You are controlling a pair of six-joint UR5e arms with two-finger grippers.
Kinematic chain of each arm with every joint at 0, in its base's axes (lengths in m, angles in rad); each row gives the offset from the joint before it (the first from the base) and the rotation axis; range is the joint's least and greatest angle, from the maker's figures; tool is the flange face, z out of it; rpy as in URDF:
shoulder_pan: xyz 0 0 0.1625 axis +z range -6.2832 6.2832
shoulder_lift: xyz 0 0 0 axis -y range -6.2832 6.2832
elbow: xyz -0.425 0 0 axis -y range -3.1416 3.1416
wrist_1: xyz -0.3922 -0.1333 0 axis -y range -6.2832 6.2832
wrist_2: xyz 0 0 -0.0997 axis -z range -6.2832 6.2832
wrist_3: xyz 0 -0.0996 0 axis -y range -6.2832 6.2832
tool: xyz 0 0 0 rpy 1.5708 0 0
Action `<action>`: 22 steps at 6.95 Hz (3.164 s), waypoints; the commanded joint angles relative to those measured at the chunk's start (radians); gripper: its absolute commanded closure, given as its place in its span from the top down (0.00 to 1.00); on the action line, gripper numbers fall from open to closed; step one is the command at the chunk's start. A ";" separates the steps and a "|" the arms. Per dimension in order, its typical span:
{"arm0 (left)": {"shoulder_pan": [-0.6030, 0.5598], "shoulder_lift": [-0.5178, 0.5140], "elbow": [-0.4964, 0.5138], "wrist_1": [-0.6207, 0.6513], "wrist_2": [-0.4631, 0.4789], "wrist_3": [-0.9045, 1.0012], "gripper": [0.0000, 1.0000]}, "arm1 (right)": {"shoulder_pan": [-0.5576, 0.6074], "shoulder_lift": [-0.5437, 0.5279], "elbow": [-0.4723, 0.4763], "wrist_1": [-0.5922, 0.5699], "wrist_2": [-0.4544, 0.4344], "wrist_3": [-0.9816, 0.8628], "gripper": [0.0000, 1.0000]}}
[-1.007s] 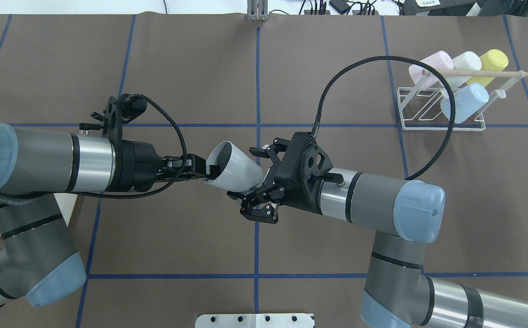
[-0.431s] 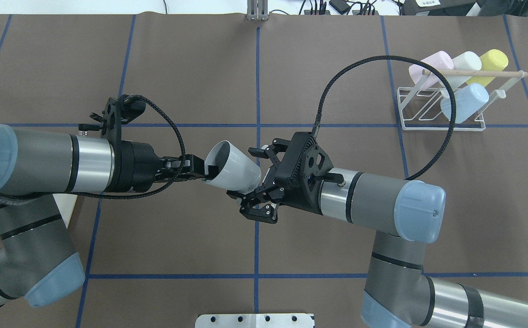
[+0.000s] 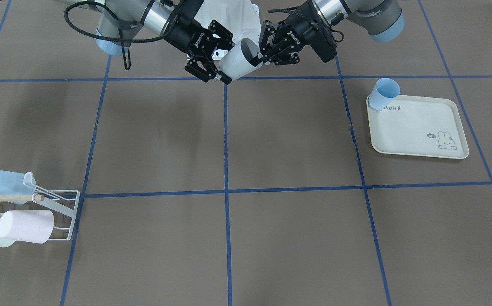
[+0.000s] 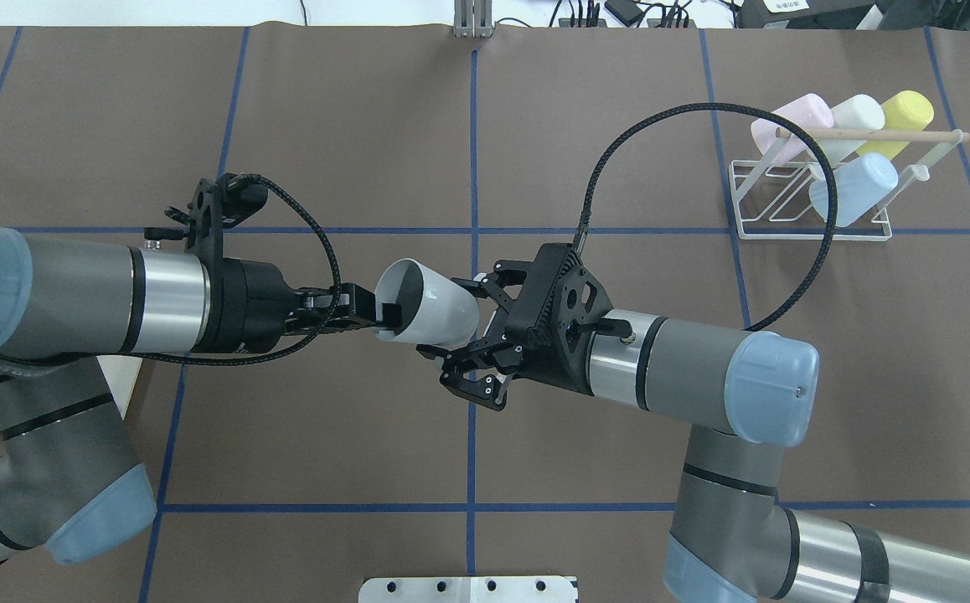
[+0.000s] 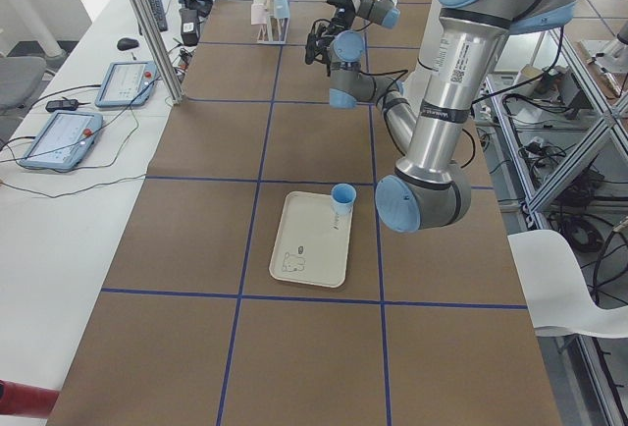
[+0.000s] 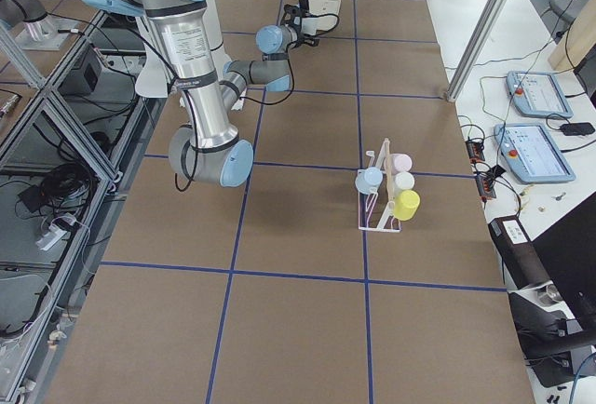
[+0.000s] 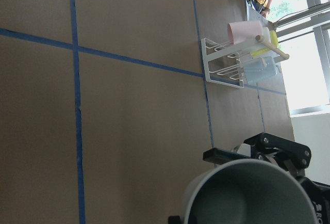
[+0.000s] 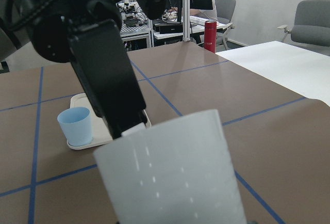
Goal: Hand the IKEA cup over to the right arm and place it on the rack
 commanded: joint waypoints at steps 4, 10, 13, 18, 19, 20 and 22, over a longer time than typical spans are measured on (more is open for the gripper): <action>-0.054 0.011 -0.012 0.000 -0.007 0.015 1.00 | 0.000 -0.009 -0.001 -0.011 0.007 0.003 0.01; -0.464 0.416 -0.060 0.063 -0.231 0.684 1.00 | 0.121 -0.014 0.137 -0.509 0.032 0.000 0.00; -0.793 0.572 0.006 0.089 -0.392 1.212 1.00 | 0.306 -0.006 0.269 -1.091 0.031 -0.246 0.00; -0.795 0.575 0.014 0.086 -0.403 1.212 1.00 | 0.503 -0.124 0.337 -1.459 -0.238 -0.927 0.00; -0.795 0.575 0.011 0.086 -0.403 1.210 1.00 | 0.502 -0.124 0.332 -1.477 -0.290 -1.059 0.00; -0.795 0.574 0.012 0.086 -0.403 1.210 1.00 | 0.491 -0.125 0.317 -1.489 -0.295 -1.081 0.00; -0.793 0.572 0.012 0.086 -0.403 1.209 1.00 | 0.422 -0.133 0.253 -1.486 -0.406 -1.069 0.00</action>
